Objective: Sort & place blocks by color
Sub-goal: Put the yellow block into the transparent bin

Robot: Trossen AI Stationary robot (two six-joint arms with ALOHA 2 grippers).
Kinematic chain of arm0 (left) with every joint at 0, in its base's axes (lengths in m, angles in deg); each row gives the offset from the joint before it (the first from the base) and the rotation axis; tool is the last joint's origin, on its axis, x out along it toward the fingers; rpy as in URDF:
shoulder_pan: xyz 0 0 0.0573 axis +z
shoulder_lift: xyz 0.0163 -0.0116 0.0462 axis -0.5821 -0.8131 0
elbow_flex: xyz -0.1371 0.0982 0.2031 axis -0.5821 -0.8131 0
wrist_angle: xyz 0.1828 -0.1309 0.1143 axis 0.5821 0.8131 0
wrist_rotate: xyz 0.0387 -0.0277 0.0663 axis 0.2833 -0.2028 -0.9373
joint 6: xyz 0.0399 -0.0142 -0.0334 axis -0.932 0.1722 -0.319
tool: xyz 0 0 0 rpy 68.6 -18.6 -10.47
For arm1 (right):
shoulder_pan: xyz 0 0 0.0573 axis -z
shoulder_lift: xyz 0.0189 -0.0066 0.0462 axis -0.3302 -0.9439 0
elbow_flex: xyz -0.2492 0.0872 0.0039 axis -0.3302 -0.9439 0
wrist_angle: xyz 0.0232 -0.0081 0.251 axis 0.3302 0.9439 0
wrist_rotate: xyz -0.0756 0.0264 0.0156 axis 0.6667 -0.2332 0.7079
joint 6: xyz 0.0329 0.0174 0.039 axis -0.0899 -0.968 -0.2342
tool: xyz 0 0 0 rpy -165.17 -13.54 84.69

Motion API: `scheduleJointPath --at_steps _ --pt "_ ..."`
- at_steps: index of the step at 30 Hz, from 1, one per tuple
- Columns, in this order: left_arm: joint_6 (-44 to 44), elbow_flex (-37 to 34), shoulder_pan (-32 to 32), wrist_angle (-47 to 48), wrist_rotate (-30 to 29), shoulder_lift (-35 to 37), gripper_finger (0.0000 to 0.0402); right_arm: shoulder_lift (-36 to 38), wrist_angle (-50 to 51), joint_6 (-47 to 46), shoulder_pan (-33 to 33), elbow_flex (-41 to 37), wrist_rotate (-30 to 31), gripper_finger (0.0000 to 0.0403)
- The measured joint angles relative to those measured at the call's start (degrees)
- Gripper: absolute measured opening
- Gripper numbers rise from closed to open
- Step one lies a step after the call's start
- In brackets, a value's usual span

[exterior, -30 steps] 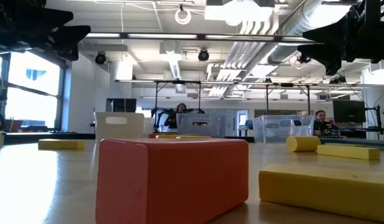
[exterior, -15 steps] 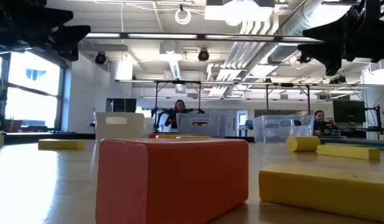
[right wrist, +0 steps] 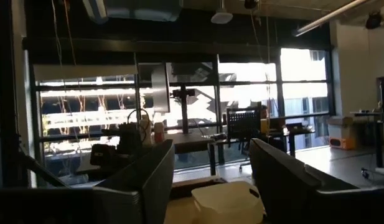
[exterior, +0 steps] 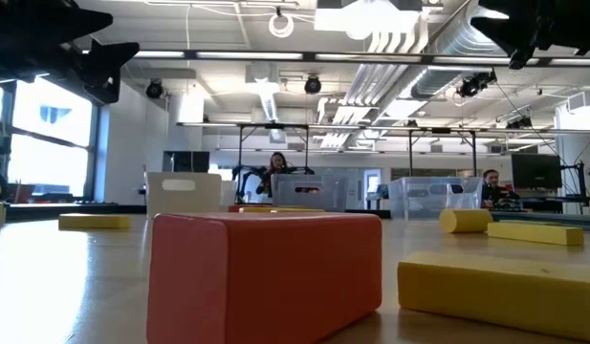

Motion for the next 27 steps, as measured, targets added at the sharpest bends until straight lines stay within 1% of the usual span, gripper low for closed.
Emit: scheduleJointPath --at_steps 7,11,18,23,27 --pt "0.00 -0.02 0.00 0.00 -0.02 0.02 0.0211 -0.07 0.75 5.03 0.00 4.01 -0.05 0.0195" --pt "0.00 0.00 0.00 0.00 -0.02 0.02 0.0211 -2.24 5.58 5.75 0.00 7.75 -0.01 0.0195" --pt "0.00 0.00 0.00 -0.01 -0.03 0.01 0.0211 -11.83 17.20 5.15 0.00 15.30 2.90 0.0195" --pt "0.00 -0.01 0.00 -0.02 -1.67 0.00 0.0211 -19.85 26.54 1.34 0.00 19.95 4.08 0.0195" --pt "0.00 0.00 0.02 -0.02 -2.98 0.02 0.0211 -25.56 32.79 -1.93 0.00 22.19 4.78 0.0195"
